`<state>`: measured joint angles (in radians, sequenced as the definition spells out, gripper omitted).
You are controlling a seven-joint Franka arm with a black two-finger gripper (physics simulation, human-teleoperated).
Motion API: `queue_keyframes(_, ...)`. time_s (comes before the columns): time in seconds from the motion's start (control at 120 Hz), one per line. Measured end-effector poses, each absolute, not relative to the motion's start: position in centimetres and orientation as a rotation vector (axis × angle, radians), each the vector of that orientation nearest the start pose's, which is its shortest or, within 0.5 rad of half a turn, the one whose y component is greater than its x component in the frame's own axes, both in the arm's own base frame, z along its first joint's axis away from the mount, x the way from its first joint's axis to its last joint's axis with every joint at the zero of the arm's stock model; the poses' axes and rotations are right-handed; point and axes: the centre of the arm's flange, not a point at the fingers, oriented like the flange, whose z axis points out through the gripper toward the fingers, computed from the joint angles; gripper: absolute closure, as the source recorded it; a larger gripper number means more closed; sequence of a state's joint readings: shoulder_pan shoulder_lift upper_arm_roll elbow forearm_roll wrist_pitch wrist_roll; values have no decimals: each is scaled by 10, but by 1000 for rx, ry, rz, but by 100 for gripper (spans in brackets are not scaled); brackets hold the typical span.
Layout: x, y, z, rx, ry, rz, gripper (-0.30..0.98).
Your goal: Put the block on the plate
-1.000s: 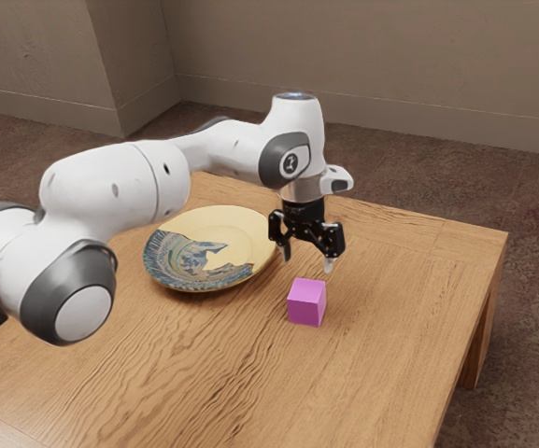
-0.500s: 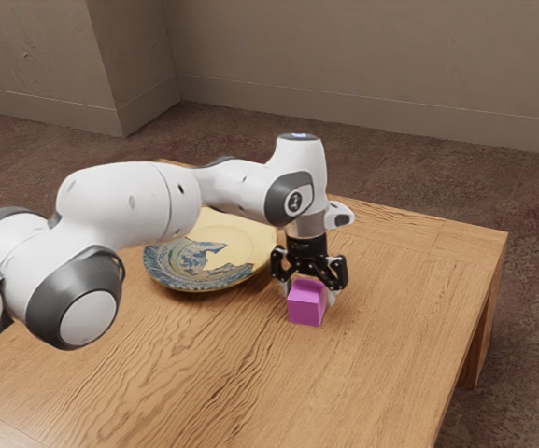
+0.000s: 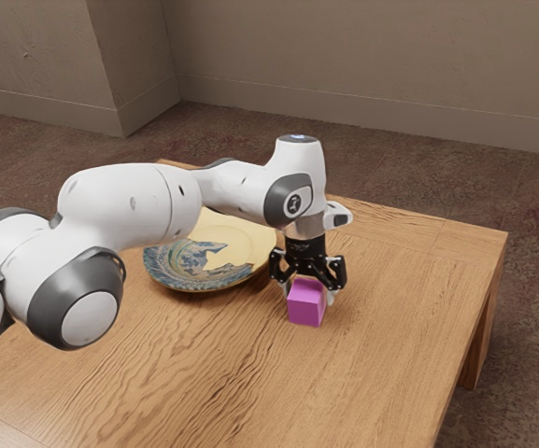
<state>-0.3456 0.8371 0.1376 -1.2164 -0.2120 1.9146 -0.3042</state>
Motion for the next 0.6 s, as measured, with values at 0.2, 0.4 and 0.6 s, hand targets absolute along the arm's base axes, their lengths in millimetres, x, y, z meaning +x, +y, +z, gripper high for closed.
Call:
queue_keyframes(0.2,717,-192,266,-3175,-244,234,20)
queue_keyframes(0.4,717,-191,269,-3171,-254,236,28)
queue_keyframes(0.6,717,-191,271,-3168,-262,235,32)
